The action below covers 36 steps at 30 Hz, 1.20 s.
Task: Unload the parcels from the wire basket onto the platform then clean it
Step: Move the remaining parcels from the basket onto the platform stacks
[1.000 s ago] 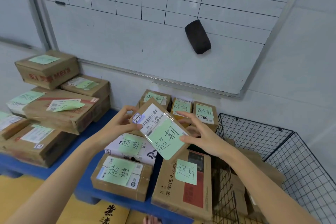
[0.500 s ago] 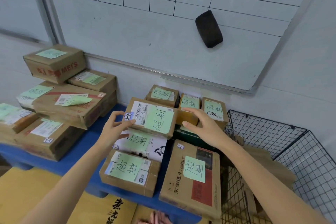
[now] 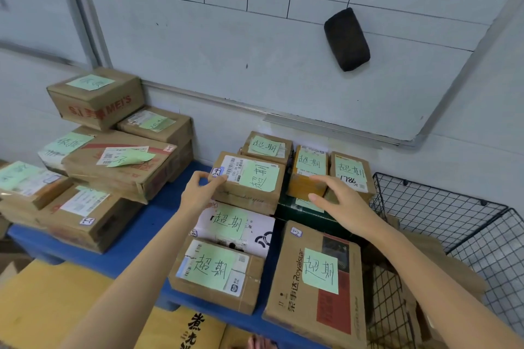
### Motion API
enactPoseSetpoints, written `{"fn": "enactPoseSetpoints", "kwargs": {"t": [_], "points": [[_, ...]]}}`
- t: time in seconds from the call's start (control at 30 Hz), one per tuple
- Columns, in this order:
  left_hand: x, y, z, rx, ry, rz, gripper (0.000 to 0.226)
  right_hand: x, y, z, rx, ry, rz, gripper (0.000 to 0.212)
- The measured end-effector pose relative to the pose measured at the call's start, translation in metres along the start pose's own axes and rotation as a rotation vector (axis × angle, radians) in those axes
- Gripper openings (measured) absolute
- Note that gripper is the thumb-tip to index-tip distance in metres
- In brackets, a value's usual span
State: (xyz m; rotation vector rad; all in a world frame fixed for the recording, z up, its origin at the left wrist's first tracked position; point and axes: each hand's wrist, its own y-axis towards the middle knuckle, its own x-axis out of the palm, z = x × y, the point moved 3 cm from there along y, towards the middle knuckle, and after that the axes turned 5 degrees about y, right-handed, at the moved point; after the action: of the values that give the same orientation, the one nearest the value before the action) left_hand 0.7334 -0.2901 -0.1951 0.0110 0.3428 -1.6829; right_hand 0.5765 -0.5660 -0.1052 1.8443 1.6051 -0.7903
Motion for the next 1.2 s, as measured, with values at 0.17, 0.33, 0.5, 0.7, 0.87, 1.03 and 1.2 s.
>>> {"fn": "enactPoseSetpoints", "kwargs": {"t": [0.17, 0.33, 0.5, 0.7, 0.87, 1.03, 1.2], "points": [[0.004, -0.010, 0.018, 0.397, 0.139, 0.151, 0.037, -0.004, 0.004, 0.003, 0.026, 0.006, 0.017, 0.050], [0.011, -0.013, 0.020, 0.557, 0.269, 0.063, 0.041, -0.003, 0.006, 0.009, 0.023, -0.021, 0.030, 0.050], [0.015, -0.007, 0.024, 0.555, 0.283, 0.070, 0.044, -0.004, 0.008, 0.013, -0.013, -0.325, 0.100, 0.056], [0.023, 0.000, 0.028, 0.545, 0.273, 0.069, 0.045, -0.014, 0.000, 0.019, 0.007, -0.546, 0.152, 0.063], [0.026, 0.005, 0.029, 0.545, 0.303, 0.066, 0.045, -0.022, -0.007, 0.028, 0.047, -0.578, 0.154, 0.066], [0.024, 0.007, 0.030, 0.552, 0.471, 0.094, 0.053, -0.030, -0.019, 0.039, 0.087, -0.574, 0.168, 0.066], [0.029, -0.013, 0.045, 0.630, 0.722, 0.186, 0.067, -0.043, -0.034, 0.046, 0.109, -0.585, 0.175, 0.067]]}}
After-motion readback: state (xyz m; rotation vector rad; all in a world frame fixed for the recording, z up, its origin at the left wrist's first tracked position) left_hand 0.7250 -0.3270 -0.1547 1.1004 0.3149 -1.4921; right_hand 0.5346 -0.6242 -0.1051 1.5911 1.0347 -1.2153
